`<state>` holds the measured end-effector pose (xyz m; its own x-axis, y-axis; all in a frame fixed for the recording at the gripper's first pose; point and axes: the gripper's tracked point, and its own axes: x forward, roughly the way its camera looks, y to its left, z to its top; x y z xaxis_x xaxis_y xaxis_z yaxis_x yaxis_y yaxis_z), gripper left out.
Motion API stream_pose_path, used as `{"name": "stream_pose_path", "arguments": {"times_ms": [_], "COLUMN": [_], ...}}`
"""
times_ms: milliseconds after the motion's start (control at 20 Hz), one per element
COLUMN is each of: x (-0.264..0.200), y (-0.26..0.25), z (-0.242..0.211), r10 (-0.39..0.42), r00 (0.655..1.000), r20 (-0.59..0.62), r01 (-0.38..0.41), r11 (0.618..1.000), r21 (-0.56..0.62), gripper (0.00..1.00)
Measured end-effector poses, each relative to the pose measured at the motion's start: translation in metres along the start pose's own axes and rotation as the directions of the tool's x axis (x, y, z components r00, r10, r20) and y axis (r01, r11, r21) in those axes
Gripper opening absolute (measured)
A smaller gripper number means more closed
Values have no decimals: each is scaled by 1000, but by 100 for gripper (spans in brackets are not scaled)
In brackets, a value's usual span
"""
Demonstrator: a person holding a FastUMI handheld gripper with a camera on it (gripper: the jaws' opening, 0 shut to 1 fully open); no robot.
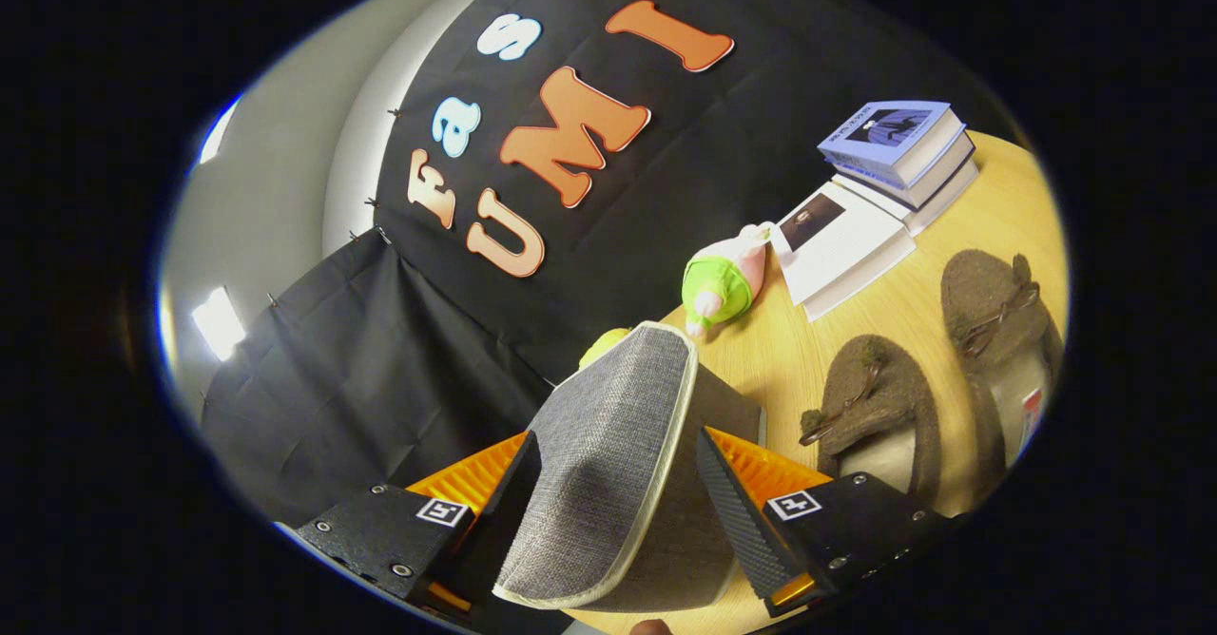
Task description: Open the storage box then place both shoes into the box .Put the left shoe in first, then the right shoe, with the right side of both shoes facing outward in a uniform manner.
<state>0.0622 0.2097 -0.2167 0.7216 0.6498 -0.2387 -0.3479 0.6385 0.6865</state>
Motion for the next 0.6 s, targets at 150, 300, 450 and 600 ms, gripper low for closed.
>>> {"name": "stream_pose_path", "arguments": {"times_ms": [150,300,450,600], "x": [9,15,16,10], "y": [4,11,7,4], "z": [-12,-19,-19,-11], "r10": [28,84,78,76], "r00": [999,995,996,997], "r20": [-36,-54,-49,-25], "r01": [-26,-75,-69,-70], "r11": [998,987,983,980], "r21": [52,140,170,187], "gripper": [98,98,91,76]}}
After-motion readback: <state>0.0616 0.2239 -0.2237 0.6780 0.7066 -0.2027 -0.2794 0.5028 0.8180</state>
